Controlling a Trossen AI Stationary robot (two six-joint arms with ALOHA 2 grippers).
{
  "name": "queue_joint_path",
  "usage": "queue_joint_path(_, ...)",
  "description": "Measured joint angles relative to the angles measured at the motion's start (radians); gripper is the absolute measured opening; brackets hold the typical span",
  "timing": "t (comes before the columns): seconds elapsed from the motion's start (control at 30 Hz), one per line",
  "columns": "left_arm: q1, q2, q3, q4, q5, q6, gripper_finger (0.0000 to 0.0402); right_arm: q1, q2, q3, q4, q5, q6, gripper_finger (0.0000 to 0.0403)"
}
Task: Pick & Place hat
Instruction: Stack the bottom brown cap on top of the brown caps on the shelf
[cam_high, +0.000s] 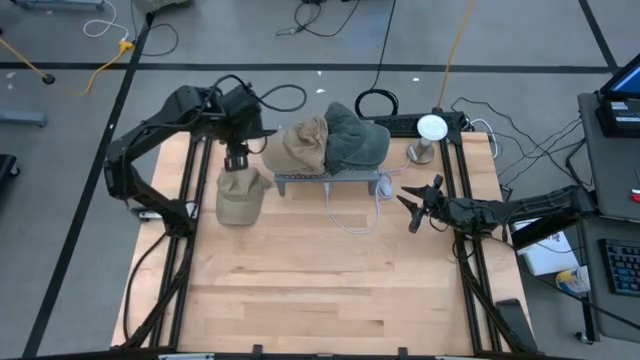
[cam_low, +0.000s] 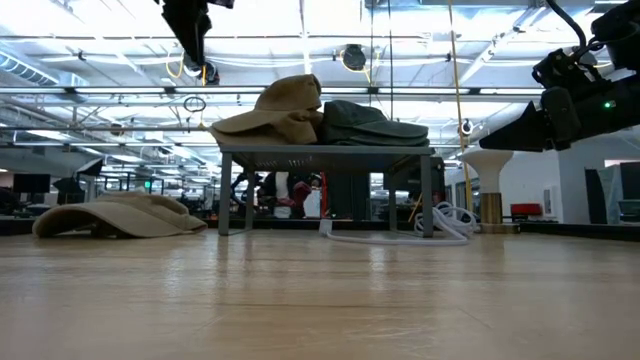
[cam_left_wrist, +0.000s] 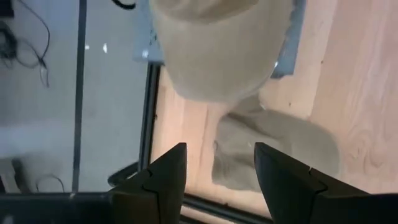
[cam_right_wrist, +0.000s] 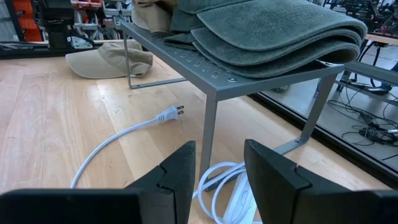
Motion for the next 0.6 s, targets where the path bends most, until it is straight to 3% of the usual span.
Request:
queue_joint_path(0.17,0.051,-0.043,-0.076,0.002,0.0,-0.016,0.0191,0.0,0.0,0.0,0.0,0.0,0.0,0.013)
queue_joint_path(0.4,0.136,-0.096,-0.312,0.104,-0.005,0.011,0.0191,0.0,0.0,0.0,0.0,0.0,0.0,0.013)
queue_joint_path(0.6,0.196,-0.109,-0.505,0.229,0.067,-0.089,0.0191,0.0,0.0,0.0,0.0,0.0,0.0,0.013)
